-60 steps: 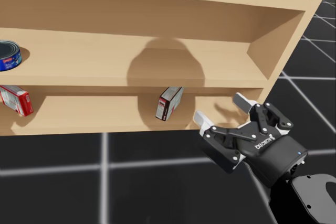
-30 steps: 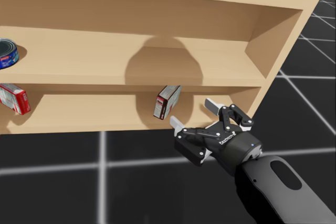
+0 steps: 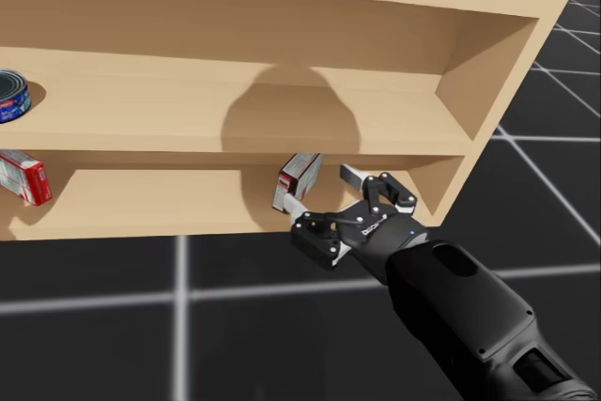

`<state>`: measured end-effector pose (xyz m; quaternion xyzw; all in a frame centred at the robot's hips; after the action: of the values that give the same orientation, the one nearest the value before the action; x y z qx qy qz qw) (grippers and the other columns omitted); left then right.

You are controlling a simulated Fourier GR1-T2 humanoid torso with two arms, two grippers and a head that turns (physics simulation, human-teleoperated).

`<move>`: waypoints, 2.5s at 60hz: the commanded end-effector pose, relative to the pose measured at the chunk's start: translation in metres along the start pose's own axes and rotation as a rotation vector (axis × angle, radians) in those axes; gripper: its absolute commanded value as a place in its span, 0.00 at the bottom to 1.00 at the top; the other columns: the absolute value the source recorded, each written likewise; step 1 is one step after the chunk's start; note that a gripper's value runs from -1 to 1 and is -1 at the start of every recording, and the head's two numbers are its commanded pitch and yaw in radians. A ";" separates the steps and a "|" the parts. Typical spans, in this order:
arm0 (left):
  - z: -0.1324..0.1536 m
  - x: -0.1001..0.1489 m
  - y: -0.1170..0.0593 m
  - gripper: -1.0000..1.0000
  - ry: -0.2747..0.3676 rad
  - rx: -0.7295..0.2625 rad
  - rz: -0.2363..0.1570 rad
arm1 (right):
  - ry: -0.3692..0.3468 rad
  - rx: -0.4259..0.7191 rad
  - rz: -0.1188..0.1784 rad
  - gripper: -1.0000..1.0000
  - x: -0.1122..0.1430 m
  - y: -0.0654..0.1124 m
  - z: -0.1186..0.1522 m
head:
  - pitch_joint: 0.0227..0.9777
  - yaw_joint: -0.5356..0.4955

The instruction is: Look through the shelves, find the pudding box, and take it.

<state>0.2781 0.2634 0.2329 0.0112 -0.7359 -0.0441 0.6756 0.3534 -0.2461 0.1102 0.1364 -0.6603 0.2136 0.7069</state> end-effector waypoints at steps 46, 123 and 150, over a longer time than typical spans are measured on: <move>0.000 0.002 0.001 0.00 -0.006 -0.002 0.008 | 0.039 0.111 -0.051 0.00 -0.015 -0.030 -0.043 | 0.75 0.27; 0.001 0.002 -0.002 0.00 -0.011 -0.004 -0.001 | 0.036 0.141 -0.022 1.00 -0.006 -0.030 -0.049 | 0.76 0.28; 0.001 0.002 -0.002 0.00 -0.013 -0.004 -0.003 | -0.055 0.103 -0.001 1.00 0.011 -0.029 0.004 | 0.75 0.27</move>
<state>0.2764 0.2617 0.2346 0.0114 -0.7400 -0.0461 0.6709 0.3686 -0.2578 0.1139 0.2197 -0.6280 0.2857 0.6897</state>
